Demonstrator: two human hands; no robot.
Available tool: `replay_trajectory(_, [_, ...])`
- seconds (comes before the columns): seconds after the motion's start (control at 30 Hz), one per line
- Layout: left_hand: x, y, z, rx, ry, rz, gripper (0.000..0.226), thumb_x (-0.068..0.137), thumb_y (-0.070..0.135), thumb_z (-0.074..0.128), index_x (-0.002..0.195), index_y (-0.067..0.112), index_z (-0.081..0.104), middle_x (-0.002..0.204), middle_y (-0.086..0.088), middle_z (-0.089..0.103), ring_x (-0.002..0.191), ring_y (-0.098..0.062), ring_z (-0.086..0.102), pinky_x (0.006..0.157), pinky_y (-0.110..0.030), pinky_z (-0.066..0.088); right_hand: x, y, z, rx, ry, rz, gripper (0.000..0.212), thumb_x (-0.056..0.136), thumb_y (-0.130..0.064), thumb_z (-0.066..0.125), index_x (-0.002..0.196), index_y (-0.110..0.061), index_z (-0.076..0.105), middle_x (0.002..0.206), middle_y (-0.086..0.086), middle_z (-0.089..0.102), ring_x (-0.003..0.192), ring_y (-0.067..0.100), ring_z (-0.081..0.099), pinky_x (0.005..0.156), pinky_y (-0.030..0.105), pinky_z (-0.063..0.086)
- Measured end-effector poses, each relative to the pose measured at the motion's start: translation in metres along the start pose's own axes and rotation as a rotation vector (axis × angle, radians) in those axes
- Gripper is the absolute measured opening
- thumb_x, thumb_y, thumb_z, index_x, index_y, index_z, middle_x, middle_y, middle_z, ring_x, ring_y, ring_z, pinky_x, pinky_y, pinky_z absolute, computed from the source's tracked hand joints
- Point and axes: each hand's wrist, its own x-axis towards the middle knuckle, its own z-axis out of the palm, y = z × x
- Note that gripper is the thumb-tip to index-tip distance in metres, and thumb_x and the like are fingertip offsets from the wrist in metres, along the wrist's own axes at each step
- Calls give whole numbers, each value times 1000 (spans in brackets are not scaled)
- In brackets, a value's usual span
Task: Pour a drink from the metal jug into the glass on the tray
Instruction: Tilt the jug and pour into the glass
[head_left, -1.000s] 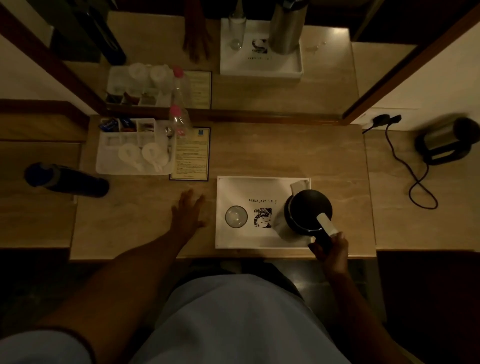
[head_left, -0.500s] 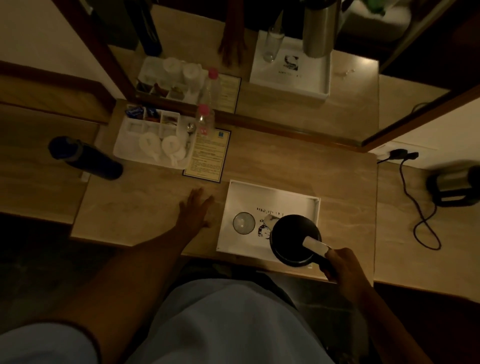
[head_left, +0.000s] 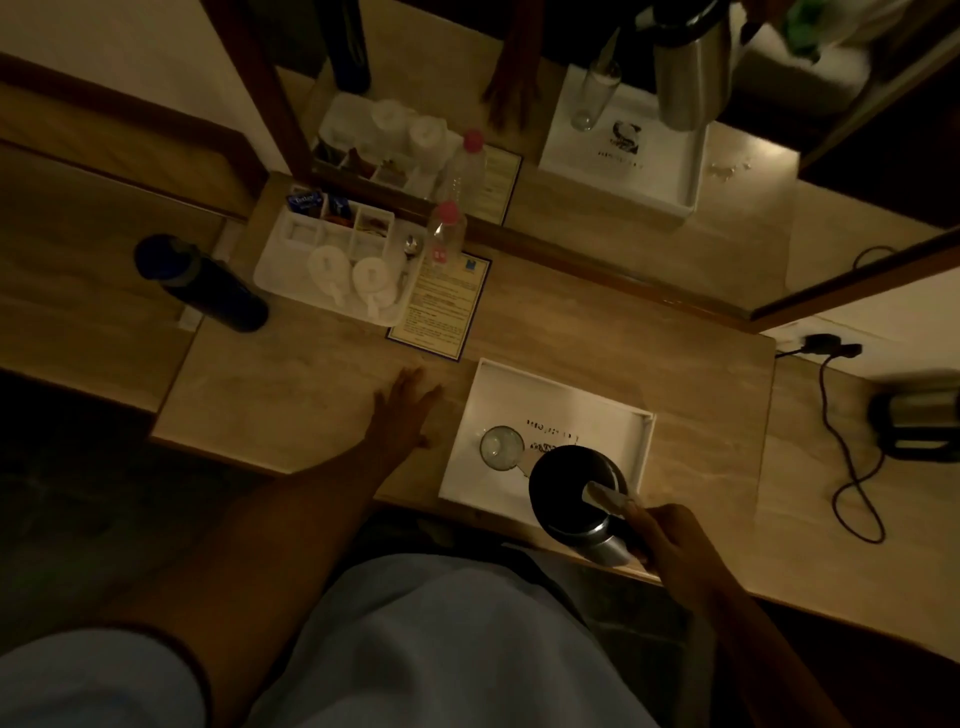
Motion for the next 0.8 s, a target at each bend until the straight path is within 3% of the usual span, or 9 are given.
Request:
replay_trajectory(0.13, [1, 0, 1, 20, 5, -3, 104, 79, 41, 82, 160, 36, 16, 171, -8, -10, 157, -34, -9, 117, -71, 16, 4, -9, 2, -46, -23, 3, 77, 92, -77, 32, 53, -17, 62, 45, 2, 58, 37, 12, 52, 56, 12, 45])
replay_trajectory(0.23, [1, 1, 0, 17, 6, -9, 103, 79, 40, 83, 159, 36, 18, 171, -9, -9, 157, -34, -8, 116, -69, 16, 7, -15, 2, -65, -35, 25, 78, 91, -75, 33, 57, -13, 65, 48, 10, 61, 38, 17, 54, 57, 17, 47])
replay_trajectory(0.4, [3, 0, 2, 32, 7, -12, 106, 78, 41, 83, 160, 36, 16, 171, -8, -9, 157, -35, -8, 116, -70, 16, 14, -22, 3, -87, -76, 120, 71, 99, -65, 39, 54, -17, 67, 45, -1, 62, 40, 12, 57, 62, 30, 52])
replay_trajectory(0.5, [4, -2, 5, 25, 9, -9, 106, 77, 40, 84, 159, 36, 17, 171, -8, -10, 157, -34, -8, 116, -70, 16, 17, -26, 4, -116, -83, 172, 70, 93, -68, 38, 56, -17, 67, 47, -4, 64, 41, 9, 59, 62, 30, 53])
replay_trajectory(0.73, [4, -2, 5, 29, 11, -2, 106, 79, 41, 83, 160, 36, 15, 170, -9, -9, 157, -35, -9, 116, -71, 16, 25, -42, 2, -151, -107, 231, 76, 90, -70, 34, 71, -8, 74, 49, 0, 64, 43, 6, 58, 62, 27, 49])
replay_trajectory(0.8, [3, -2, 4, 18, 14, 0, 105, 79, 39, 83, 160, 36, 16, 170, -9, -8, 157, -35, -8, 117, -70, 15, 28, -47, 2, -218, -130, 204, 72, 98, -63, 34, 87, -7, 77, 51, 2, 63, 41, 2, 56, 61, 21, 46])
